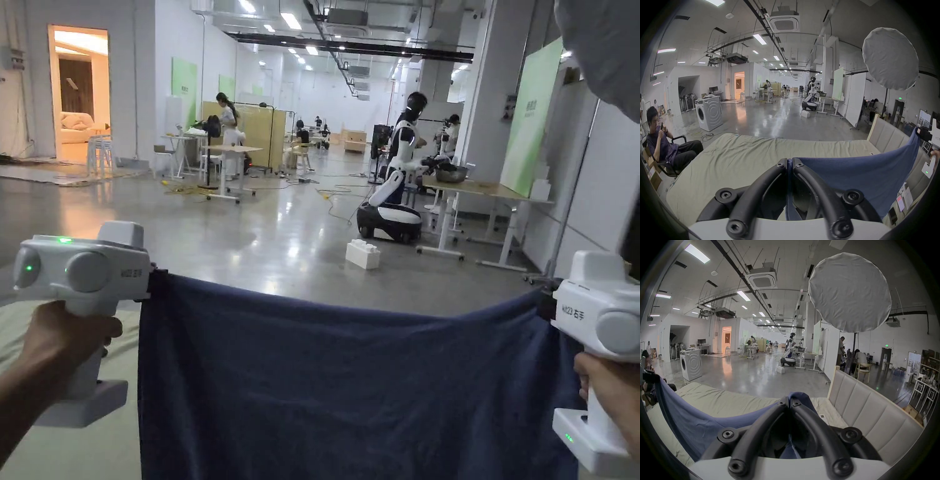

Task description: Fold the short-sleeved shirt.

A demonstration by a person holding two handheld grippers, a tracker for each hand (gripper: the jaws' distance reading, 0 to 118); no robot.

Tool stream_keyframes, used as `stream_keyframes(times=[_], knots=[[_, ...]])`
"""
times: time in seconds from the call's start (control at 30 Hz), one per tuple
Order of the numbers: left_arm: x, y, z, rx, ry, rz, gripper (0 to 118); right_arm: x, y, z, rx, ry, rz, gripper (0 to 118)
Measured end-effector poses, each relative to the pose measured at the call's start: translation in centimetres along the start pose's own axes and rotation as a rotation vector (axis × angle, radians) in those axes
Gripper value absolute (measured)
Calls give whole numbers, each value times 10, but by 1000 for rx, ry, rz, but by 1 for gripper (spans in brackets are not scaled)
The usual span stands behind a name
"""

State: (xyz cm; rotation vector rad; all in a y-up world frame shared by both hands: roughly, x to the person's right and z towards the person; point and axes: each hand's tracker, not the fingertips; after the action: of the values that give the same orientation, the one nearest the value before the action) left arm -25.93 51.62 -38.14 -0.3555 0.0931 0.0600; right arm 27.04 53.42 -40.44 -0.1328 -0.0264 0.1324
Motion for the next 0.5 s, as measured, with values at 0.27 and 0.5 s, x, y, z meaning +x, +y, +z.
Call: stream_keyframes(times=[0.27,0.5], knots=[[-16,68,-13,40,11,35,6,-11,59,-34,60,-38,38,1],[-22,116,-33,93,41,18,6,-24,103,-57,146,-75,58,1]])
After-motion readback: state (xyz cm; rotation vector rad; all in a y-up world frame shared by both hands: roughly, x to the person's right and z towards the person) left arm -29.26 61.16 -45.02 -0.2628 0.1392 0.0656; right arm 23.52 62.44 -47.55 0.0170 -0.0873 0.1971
